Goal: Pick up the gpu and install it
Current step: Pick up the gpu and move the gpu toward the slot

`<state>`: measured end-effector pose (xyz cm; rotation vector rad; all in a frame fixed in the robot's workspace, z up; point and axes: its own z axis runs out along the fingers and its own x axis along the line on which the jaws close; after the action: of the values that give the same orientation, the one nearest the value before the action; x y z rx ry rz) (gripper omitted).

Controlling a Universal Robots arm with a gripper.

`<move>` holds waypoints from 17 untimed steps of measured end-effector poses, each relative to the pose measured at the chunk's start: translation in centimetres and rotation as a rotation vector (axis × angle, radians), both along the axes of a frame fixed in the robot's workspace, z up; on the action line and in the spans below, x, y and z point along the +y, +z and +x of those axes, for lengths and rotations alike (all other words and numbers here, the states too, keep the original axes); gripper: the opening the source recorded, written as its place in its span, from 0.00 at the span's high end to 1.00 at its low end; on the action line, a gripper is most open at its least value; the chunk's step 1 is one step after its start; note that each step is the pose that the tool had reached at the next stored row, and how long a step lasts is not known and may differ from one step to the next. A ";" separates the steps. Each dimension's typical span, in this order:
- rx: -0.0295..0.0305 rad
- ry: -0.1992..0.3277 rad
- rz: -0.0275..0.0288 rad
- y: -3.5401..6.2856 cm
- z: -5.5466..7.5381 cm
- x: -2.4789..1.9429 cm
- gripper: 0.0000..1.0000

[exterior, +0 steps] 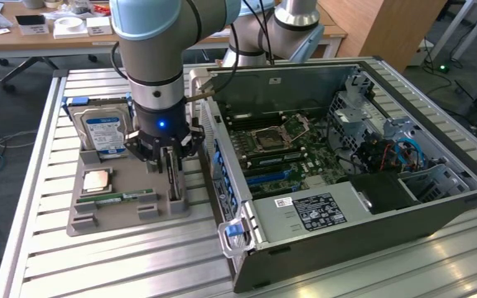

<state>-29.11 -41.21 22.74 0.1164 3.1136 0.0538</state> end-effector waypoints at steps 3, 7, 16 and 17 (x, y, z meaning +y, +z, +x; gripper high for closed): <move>0.0001 0.000 0.0000 0.00 0.0 0.00 0.57; -0.0001 0.000 0.0000 -0.01 0.0 0.14 0.57; 0.0000 0.000 0.0000 -0.01 0.0 0.27 0.57; 0.0000 0.000 0.0000 -0.01 0.0 0.27 0.57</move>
<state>-29.09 -40.94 22.73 0.1164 3.1136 0.0538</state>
